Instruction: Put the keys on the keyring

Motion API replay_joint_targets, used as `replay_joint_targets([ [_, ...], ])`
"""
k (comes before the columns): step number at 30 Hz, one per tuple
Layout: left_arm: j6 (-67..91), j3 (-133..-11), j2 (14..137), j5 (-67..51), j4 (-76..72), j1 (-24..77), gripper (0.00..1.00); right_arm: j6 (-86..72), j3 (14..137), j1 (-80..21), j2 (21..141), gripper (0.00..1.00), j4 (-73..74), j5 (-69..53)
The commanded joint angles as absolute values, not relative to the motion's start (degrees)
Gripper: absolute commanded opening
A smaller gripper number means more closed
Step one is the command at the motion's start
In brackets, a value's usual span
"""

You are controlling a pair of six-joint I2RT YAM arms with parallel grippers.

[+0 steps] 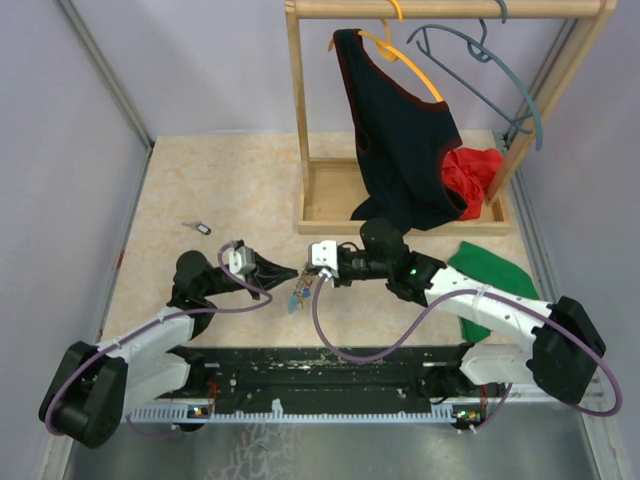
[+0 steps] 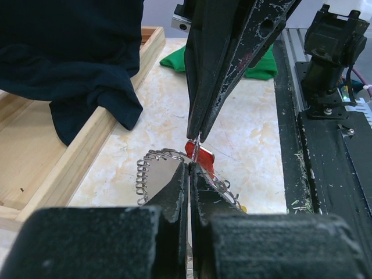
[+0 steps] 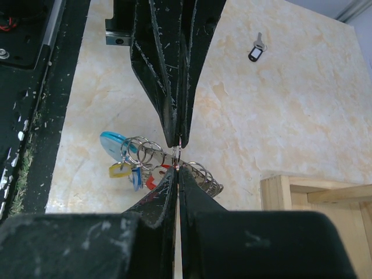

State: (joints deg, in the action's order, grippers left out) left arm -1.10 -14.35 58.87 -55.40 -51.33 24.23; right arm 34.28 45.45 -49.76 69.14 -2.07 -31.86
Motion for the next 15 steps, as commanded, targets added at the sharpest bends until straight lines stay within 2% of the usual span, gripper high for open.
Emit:
replay_joint_targets([
  [1,-0.24,-16.17,59.24,-57.28,-54.19,24.1,0.01,33.47,49.02,-50.41,69.34,0.0,-5.27,-35.16],
  [15,0.74,-16.41,58.52,-53.98,-52.36,24.19,0.01,32.91,49.39,-51.39,69.09,0.0,-5.16,-32.29],
])
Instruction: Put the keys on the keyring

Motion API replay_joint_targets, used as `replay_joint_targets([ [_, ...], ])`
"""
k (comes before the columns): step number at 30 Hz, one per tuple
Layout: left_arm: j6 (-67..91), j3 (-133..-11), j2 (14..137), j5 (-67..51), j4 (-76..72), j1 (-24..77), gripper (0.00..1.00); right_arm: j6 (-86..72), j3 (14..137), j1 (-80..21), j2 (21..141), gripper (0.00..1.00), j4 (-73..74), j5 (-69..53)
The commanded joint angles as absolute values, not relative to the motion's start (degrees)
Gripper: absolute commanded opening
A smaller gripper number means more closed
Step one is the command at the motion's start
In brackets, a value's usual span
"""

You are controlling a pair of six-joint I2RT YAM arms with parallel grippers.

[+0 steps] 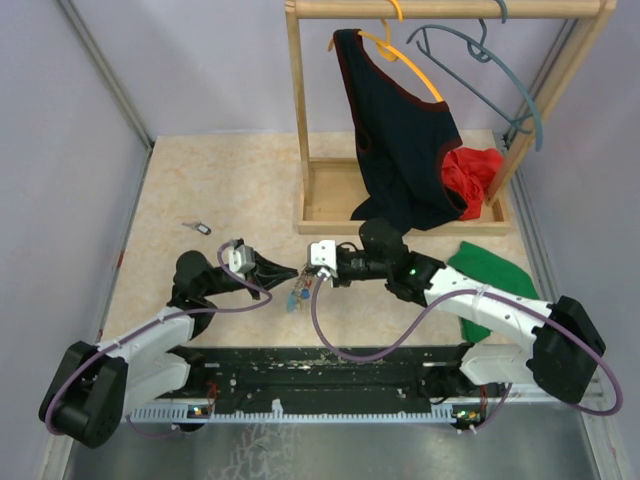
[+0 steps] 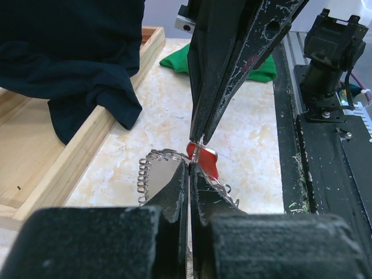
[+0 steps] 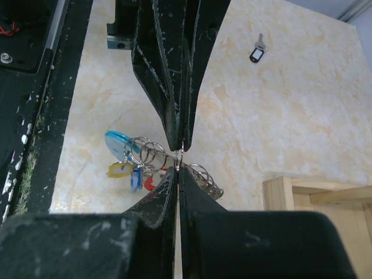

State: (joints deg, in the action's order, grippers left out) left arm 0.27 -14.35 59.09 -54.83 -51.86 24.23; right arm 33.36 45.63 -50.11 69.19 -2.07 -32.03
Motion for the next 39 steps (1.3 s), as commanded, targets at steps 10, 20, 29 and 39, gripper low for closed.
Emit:
replay_joint_targets([
  [10,1.4,-17.4,57.54,-51.31,-49.14,24.68,0.01,34.97,49.79,-53.35,68.76,0.0,-2.91,-28.3],
  [20,12.94,-17.27,55.83,-45.91,-50.91,24.64,0.01,37.52,45.66,-54.03,67.38,0.0,-5.84,-21.5],
  [29,23.79,-14.59,57.22,-42.44,-60.46,25.59,0.01,37.33,43.05,-54.66,68.88,0.0,-11.41,-20.71],
  [39,21.27,-14.12,58.28,-37.67,-57.57,26.15,0.07,38.86,42.38,-54.82,66.37,0.0,-10.63,-15.59],
])
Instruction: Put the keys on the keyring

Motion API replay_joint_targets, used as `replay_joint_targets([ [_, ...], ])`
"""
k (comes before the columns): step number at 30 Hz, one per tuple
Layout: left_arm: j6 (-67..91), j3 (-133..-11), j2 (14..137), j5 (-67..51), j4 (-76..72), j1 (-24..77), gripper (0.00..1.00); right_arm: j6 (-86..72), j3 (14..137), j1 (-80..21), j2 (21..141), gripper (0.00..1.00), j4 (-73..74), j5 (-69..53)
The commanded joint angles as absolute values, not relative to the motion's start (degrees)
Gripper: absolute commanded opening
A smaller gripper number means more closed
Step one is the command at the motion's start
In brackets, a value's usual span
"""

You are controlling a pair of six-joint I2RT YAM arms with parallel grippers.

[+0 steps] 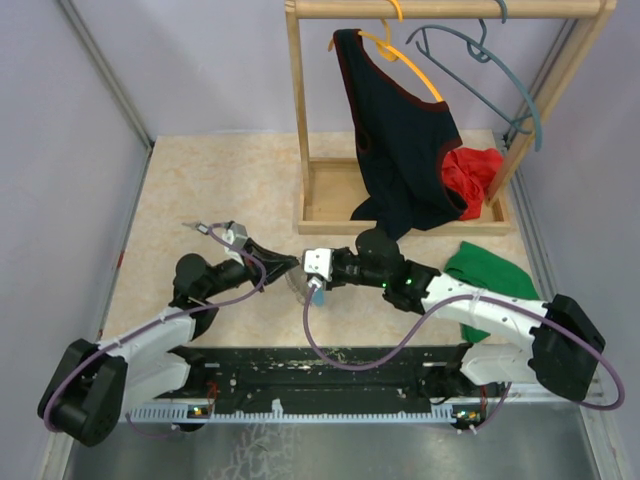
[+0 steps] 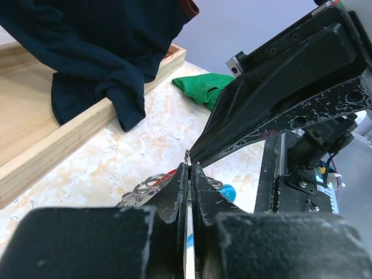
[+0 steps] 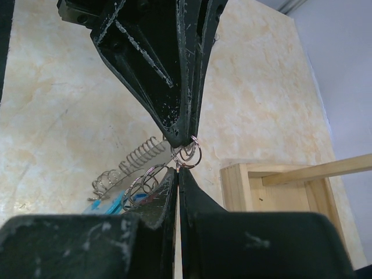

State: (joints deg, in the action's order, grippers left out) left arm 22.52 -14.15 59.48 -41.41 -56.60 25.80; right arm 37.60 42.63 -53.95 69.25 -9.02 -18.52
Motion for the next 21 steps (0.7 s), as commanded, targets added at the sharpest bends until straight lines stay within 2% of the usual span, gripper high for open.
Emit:
replay_joint_targets([
  [1,20.43,-14.29,57.76,-37.02,-55.55,26.15,0.1,39.2,42.63,-54.85,65.94,0.0,-10.06,-15.45],
  [3,19.09,-14.58,56.63,-36.13,-52.17,26.1,0.19,39.76,43.39,-54.84,65.69,0.0,-8.8,-15.58],
  [6,17.63,-14.7,54.6,-35.33,-49.13,26.16,0.27,40.29,44.21,-54.83,65.75,0.0,-7.69,-16.14],
  [13,14.74,-15.7,52.44,-35.73,-44.12,26.15,0.35,41.53,46.14,-54.84,66.14,0.0,-5.53,-16.52],
  [21,9.04,-20.71,56.61,-42.14,-40.24,26.18,0.41,42.65,47.89,-54.85,66.44,0.0,-2.87,-17.72],
])
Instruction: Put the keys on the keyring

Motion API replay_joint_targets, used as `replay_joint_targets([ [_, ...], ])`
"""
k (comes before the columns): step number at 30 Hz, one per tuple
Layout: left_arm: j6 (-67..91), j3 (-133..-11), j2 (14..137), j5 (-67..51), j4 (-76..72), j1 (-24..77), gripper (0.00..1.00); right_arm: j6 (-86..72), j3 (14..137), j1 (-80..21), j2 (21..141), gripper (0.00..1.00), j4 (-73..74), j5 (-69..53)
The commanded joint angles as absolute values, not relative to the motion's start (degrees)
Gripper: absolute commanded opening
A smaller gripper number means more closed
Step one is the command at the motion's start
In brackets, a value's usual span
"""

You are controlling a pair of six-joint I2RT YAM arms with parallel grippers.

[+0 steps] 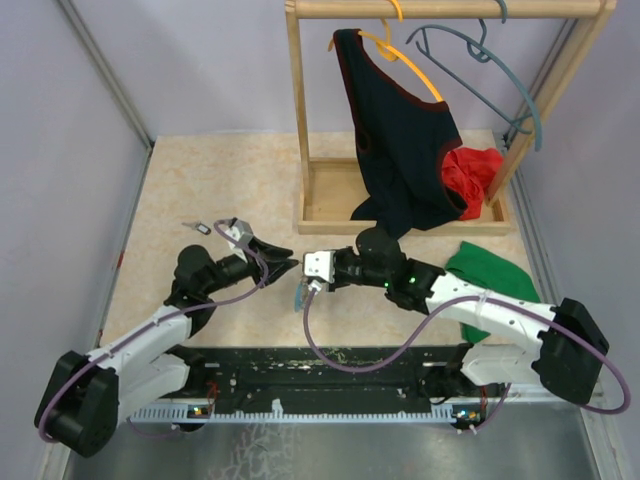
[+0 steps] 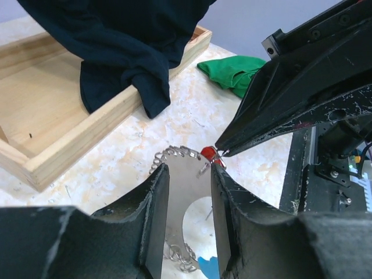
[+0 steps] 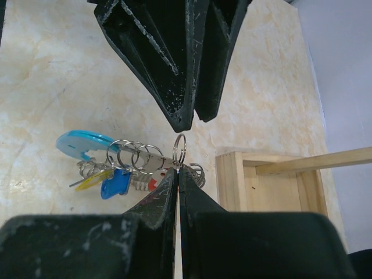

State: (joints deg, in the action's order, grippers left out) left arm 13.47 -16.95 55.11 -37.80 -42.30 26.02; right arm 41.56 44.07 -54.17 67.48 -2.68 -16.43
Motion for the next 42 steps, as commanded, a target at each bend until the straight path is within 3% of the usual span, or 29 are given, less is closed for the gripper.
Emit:
replay_joint_targets([
  [1,7.86,-21.22,57.11,-43.08,-39.86,26.12,0.42,42.74,47.96,-54.84,66.45,0.0,-2.67,-17.74],
  [10,-4.13,-22.96,57.13,-47.25,-35.47,26.1,0.44,43.41,49.49,-54.86,66.86,0.0,-0.85,-18.22],
  [25,-10.98,-23.9,59.64,-53.48,-35.76,26.7,0.41,43.59,50.41,-54.89,67.01,0.0,0.0,-19.97],
  [36,-11.65,-25.74,60.03,-52.37,-31.68,28.1,0.25,43.47,50.45,-54.85,66.78,0.0,-0.01,-20.43],
  [42,-11.4,-26.52,60.11,-51.56,-30.15,28.39,0.05,43.39,50.41,-54.83,66.36,0.0,0.12,-20.37],
])
